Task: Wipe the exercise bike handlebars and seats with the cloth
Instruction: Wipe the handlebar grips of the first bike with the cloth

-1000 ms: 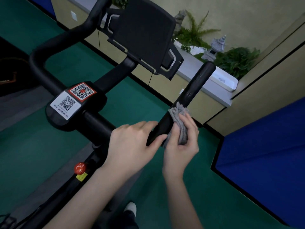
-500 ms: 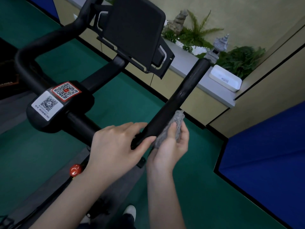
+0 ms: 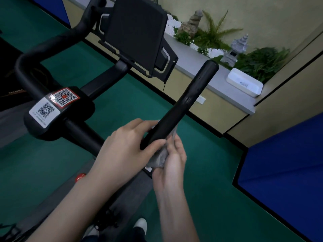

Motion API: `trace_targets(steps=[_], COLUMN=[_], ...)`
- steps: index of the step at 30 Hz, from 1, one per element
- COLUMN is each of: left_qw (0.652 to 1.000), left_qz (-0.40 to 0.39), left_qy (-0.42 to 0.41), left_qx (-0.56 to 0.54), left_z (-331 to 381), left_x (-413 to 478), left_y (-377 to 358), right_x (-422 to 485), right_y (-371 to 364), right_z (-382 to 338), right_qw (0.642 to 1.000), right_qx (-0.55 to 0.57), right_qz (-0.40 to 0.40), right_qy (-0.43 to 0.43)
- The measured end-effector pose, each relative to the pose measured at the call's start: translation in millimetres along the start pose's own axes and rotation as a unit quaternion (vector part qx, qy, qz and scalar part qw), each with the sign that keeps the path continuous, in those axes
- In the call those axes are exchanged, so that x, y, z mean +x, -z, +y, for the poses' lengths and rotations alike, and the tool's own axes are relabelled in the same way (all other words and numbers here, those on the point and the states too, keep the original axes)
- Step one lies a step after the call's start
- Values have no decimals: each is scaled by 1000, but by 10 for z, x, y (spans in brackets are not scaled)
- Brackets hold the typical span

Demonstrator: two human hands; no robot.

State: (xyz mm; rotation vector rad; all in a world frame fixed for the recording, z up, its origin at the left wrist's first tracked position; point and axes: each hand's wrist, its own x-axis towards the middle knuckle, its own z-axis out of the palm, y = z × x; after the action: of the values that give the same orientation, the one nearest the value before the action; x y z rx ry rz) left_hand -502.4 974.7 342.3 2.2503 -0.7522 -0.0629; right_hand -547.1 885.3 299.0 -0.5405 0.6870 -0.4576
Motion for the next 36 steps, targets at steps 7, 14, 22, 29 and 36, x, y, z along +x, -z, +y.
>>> trace_targets(steps=[7,14,22,29,36], left_qw=[1000,1000,999,999,999], left_qz=[-2,16,18,31,25], left_qy=[-3,21,27,25,27], left_qx=[-7,-10,-3,-11,-31], left_z=[-33,49,118,102,97], left_x=[8,129,257,269,271], left_y=[-16,-59,-155,-180,-171], right_x=[61,-20,139,462,446], right_y=[-65,-15,-107,-205,-59], right_z=[-107,-16,-120,-492,-655], right_qw=[1000,994,892,750,582], right_qx=[5,-41,-219,-381,-531], right_qz=[10,47,93,66,-92], right_qy=[12,95,384,537,609])
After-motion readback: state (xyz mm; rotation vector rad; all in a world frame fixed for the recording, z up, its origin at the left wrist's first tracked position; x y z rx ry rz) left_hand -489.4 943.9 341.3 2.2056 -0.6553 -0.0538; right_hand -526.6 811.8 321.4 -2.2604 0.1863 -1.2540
